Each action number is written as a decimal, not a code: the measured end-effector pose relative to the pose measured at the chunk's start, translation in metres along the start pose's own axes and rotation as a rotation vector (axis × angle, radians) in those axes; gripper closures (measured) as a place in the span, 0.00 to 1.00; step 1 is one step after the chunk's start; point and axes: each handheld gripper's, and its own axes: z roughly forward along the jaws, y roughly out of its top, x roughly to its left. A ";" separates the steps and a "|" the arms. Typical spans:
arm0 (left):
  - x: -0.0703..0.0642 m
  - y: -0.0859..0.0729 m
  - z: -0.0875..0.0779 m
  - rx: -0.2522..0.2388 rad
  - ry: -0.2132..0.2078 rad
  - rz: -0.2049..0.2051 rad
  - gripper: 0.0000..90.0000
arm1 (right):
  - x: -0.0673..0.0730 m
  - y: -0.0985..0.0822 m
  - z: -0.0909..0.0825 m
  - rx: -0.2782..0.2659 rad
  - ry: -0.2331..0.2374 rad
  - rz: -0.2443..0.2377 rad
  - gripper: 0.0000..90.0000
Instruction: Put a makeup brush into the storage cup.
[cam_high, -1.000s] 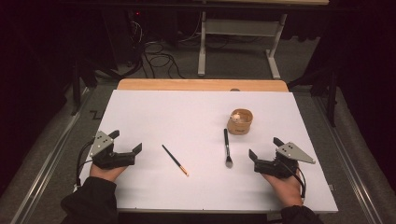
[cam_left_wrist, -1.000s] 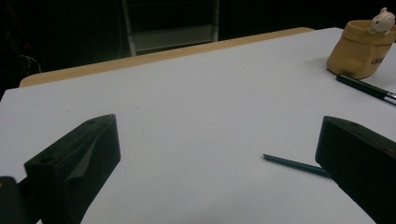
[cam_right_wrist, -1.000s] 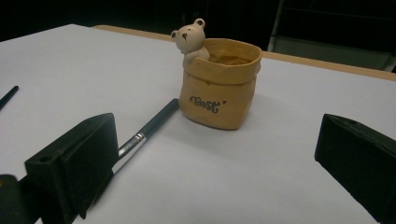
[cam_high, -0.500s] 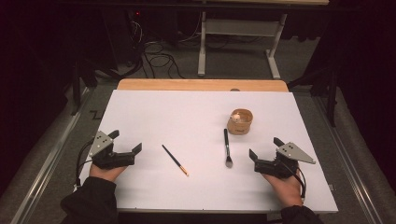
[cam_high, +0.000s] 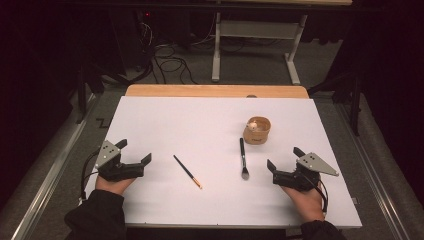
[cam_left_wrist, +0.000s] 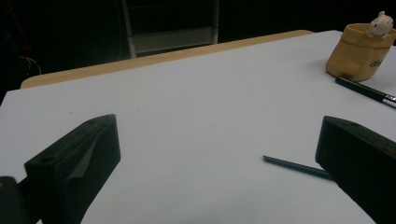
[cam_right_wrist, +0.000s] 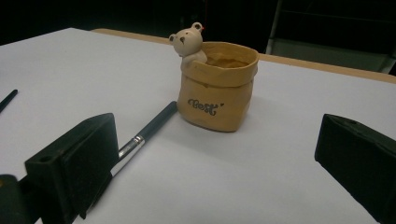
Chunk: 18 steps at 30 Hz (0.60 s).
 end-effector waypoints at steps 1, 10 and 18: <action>0.000 0.000 0.000 0.002 -0.006 -0.004 0.01 | 0.000 0.000 0.000 0.000 0.000 0.000 0.00; 0.000 0.000 0.001 0.016 -0.022 -0.014 0.01 | 0.000 0.000 0.000 0.001 -0.001 -0.001 0.00; 0.000 -0.001 0.003 0.035 -0.013 -0.018 0.01 | 0.000 -0.001 0.001 0.006 -0.001 -0.003 0.00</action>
